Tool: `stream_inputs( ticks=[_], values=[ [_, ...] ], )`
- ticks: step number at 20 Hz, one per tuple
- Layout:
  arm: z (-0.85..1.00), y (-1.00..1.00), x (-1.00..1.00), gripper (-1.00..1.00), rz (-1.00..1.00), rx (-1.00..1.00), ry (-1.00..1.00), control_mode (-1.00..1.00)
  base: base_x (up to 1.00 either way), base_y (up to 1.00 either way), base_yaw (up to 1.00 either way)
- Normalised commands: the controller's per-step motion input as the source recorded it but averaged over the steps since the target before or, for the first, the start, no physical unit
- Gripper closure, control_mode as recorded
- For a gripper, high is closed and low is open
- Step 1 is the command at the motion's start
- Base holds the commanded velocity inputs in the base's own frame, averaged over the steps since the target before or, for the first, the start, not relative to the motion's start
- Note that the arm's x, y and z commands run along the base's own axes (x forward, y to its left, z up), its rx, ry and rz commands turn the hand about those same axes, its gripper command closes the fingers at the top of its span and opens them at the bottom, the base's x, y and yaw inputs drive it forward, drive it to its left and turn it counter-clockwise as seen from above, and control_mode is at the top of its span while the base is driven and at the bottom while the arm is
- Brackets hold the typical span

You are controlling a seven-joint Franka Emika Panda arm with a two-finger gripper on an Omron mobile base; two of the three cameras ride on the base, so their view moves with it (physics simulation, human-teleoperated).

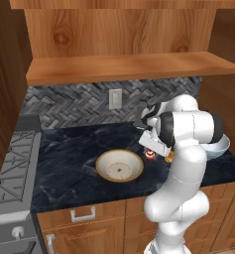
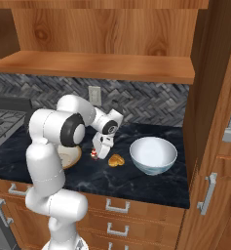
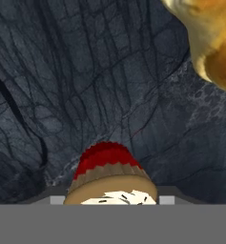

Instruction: Pick both bowls and place them on the counter. Then place the cupcake in one bowl and place the bread in the other bowl.

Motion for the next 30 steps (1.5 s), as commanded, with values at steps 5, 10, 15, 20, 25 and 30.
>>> stream_inputs(
  ticks=[5, 10, 15, 20, 25, 30],
  values=[
    [0.41, 0.0, -0.3, 1.0, -0.06, 0.0, 0.0, -1.0, 0.0, 0.0, 0.0],
    [0.78, 0.0, -0.52, 1.0, -0.06, 0.0, 0.0, -1.0, 0.0, 0.0, 0.0],
    [0.77, 0.07, -0.48, 1.0, -0.02, 0.0, 0.0, -1.0, 0.0, 0.0, 0.0],
    [0.38, 0.38, -0.43, 1.0, 0.0, 0.0, 0.0, -1.0, 0.0, 0.0, 0.0],
    [0.01, 0.69, -0.38, 1.0, 0.0, -0.02, 0.05, -1.0, 0.0, 0.0, 0.0],
    [0.0, 0.69, -0.38, 1.0, 0.0, -0.01, 0.09, -1.0, 0.0, 0.0, 0.0]
  ],
)
